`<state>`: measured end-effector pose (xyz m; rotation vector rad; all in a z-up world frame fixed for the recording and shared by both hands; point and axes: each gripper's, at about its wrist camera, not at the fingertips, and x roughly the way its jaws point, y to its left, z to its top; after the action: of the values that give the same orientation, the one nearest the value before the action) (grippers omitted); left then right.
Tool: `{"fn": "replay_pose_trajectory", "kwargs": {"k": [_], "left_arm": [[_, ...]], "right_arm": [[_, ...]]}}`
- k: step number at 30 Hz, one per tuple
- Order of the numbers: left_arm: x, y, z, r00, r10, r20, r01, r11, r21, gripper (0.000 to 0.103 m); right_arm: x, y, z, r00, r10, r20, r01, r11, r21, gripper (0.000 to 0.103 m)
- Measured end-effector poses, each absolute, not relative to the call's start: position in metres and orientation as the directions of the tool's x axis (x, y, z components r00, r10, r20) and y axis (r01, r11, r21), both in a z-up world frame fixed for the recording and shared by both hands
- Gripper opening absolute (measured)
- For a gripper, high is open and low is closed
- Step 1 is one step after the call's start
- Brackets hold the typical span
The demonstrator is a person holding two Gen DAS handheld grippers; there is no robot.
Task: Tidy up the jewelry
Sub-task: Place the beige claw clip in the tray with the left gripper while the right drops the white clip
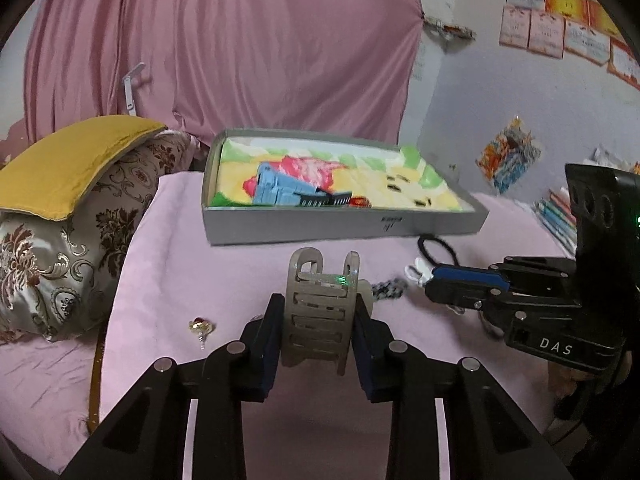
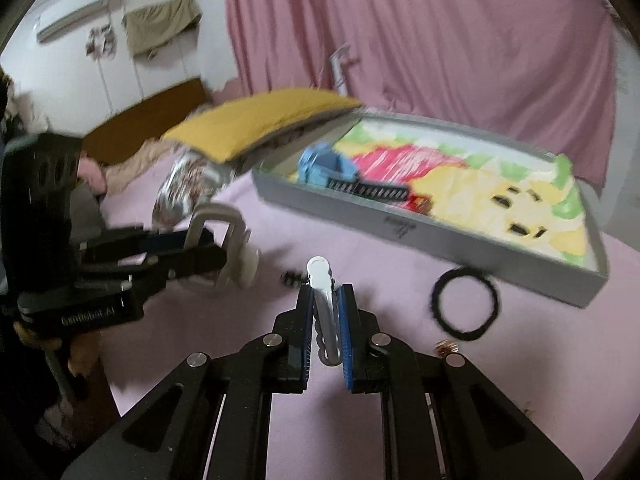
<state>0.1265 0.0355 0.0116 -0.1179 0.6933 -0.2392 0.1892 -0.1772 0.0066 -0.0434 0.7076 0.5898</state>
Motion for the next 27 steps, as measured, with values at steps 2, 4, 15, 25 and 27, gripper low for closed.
{"fn": "replay_pose_trajectory", "kwargs": {"k": [2, 4, 15, 25, 27], "left_arm": [[0.127, 0.033, 0.016, 0.762, -0.255, -0.595, 0.172, 0.966, -0.194, 0.029], [0.127, 0.030, 0.022, 0.786, -0.256, -0.563, 0.171, 0.965, -0.200, 0.029], [0.154, 0.008, 0.062, 0.919, -0.201, -0.339, 0.122, 0.963, -0.241, 0.029], [0.208, -0.015, 0.061, 0.916, -0.156, -0.370, 0.079, 0.973, -0.216, 0.030], [0.218, -0.020, 0.059, 0.910, -0.151, -0.387, 0.073, 0.975, -0.209, 0.029]], "right_arm": [[0.189, -0.183, 0.012, 0.639, 0.487, -0.596, -0.506, 0.849, 0.152, 0.011], [0.189, -0.189, 0.019, 0.676, 0.477, -0.562, -0.485, 0.862, 0.149, 0.011], [0.212, -0.220, 0.059, 0.849, 0.374, -0.373, -0.354, 0.927, 0.123, 0.011], [0.246, -0.232, 0.064, 0.884, 0.295, -0.362, -0.273, 0.955, 0.112, 0.011], [0.253, -0.233, 0.060, 0.883, 0.286, -0.373, -0.261, 0.958, 0.117, 0.011]]}}
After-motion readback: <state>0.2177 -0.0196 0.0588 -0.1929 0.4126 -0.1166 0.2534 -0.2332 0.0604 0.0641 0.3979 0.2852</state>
